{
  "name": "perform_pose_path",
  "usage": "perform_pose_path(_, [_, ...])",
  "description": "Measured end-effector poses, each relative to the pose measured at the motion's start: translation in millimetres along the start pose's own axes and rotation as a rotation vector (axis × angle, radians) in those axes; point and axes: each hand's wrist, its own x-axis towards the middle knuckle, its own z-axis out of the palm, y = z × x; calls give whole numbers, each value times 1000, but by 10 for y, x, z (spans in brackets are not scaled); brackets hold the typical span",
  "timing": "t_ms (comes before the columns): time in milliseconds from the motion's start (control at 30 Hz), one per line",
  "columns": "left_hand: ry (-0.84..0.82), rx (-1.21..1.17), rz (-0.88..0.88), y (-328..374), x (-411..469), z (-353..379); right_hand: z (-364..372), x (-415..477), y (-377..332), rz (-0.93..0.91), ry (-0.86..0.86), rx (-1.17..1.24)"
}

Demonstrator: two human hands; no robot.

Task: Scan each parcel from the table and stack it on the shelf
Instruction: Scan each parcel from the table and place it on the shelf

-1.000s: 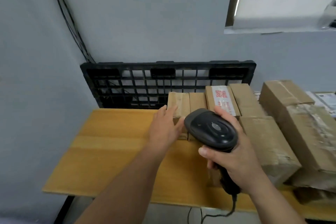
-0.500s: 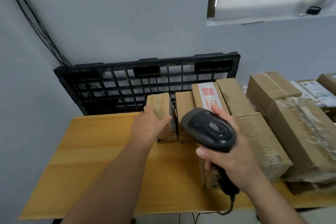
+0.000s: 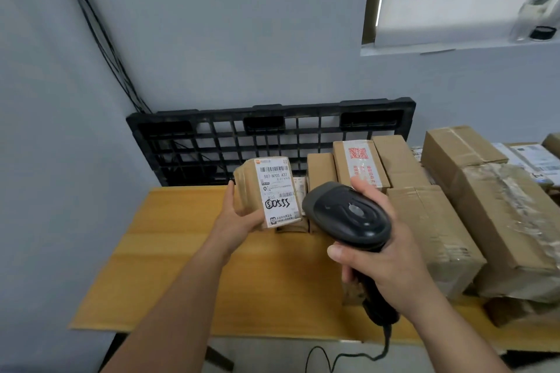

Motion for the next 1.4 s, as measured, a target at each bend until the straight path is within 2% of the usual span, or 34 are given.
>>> perform_pose_path(300, [120, -28, 147, -153, -540, -189, 100, -211, -138, -31, -127, 194])
perform_pose_path(833, [340, -61, 147, -534, -1614, -378, 330, -776, -206, -12, -365, 261])
perform_pose_path(1067, [438, -73, 164, -738, -1999, -675, 644, -933, -288, 30, -468, 335])
perform_pose_path(1400, [604, -140, 230, -841, -2803, -1509, 1490, -1269, -598, -120, -532, 242])
